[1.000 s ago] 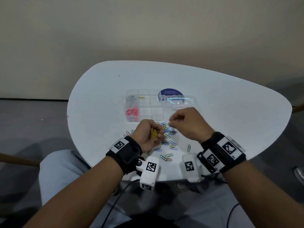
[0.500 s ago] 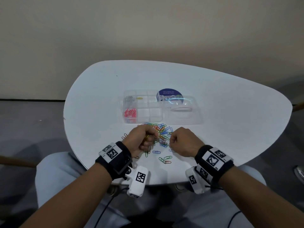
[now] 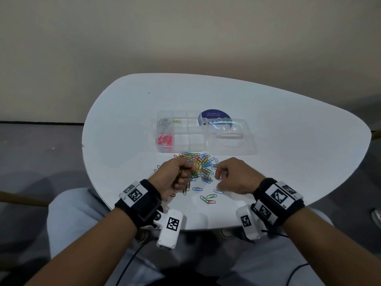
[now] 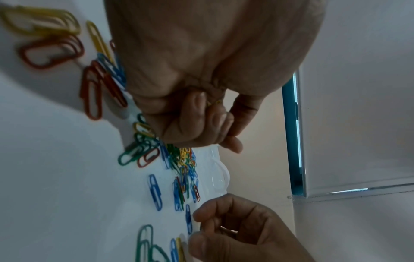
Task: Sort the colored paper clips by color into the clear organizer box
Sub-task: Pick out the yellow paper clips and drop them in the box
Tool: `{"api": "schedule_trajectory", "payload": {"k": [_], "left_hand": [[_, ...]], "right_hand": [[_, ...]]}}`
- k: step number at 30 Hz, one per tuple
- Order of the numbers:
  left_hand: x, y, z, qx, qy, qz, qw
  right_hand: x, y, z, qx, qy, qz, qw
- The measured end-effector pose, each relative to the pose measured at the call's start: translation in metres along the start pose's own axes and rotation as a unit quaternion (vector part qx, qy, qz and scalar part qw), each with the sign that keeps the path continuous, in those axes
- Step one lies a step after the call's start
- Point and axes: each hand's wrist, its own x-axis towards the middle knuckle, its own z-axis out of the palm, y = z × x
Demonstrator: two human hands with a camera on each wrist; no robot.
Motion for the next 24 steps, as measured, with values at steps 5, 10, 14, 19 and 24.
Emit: {"api": "schedule_trajectory", "payload": {"k": [5, 10, 14, 19, 24], "left_hand": [[0.001, 0.004, 0.001, -0.016, 0.009, -0.004, 1.000], [0.000, 0.004, -0.003, -0.018, 0.021, -0.006, 1.000], [-0.001, 0.007, -0.008, -0.021, 0.054, -0.008, 0.998], [-0.007, 0.025, -0.028, -0.036, 0.111, 0.017, 0.993], [-0.013, 0.034, -0.041, -0.074, 0.125, 0.002, 0.989]], "right_hand": [[-0.002, 0.002, -0.003, 0.001, 0.019, -0.011, 1.000], [-0.003, 0.002, 0.002, -0.082, -0.003, -0.010, 0.997], [-0.004, 0.000, 0.003, -0.120, -0.005, -0.003, 0.993], [-0.009, -0.002, 0.005, -0.127, -0.005, -0.014, 0.992], [-0.010, -0.004, 0.006, -0.146, -0.011, -0.007, 0.989]]}}
